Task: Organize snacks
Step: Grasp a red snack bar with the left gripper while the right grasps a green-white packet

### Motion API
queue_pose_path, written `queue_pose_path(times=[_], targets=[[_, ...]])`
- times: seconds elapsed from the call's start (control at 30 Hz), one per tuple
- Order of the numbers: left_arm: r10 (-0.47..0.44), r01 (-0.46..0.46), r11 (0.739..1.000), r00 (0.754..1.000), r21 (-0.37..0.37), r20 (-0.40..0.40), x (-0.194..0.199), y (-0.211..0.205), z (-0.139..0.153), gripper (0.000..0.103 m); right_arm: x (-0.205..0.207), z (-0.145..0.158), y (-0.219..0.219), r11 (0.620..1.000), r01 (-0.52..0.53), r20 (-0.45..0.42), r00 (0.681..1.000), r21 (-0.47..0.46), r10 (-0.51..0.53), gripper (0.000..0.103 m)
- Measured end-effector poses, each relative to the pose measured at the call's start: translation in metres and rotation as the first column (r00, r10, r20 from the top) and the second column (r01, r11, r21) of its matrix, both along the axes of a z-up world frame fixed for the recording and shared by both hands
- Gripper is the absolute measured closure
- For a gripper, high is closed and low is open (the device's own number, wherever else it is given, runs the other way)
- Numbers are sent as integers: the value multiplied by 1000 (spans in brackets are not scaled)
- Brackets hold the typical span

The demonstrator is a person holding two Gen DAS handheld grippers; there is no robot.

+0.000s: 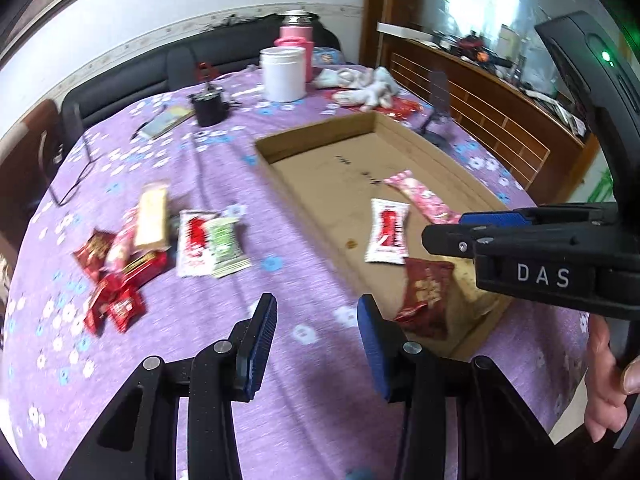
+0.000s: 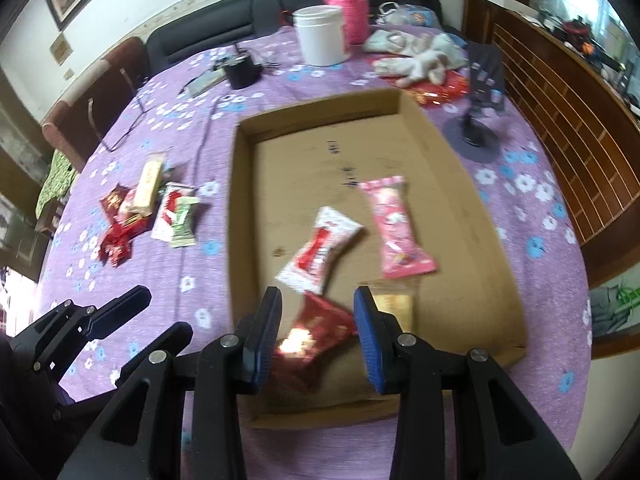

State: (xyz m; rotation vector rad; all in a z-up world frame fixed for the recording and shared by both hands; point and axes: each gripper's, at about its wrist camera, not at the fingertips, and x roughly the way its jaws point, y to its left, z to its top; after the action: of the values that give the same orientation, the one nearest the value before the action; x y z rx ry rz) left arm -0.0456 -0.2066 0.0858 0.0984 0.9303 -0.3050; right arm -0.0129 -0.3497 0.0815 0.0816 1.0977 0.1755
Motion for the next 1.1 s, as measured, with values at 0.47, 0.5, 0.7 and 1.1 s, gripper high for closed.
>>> queue_pose_path(times=[0.47,0.5,0.7,1.1], targets=[[151,-155,984,987,-83,-52,-8,88,-8,59,-1,-7,65,996,-84,-33,996,-1,84,64],[162,-167,982,985,-85,-57,-8,94,-9,59,-1,-8,69,996,-92,-36,995,0,92,63],[252,-261,961,963,-97,-91,4,151,-17,59,-4,-14,89,993,-121,-52,991,-5,121,61],[242,-250,968,960,-38,-140,65,221,-47,59,-13,-26,77,999,-33,-89,996,-20,31,60]])
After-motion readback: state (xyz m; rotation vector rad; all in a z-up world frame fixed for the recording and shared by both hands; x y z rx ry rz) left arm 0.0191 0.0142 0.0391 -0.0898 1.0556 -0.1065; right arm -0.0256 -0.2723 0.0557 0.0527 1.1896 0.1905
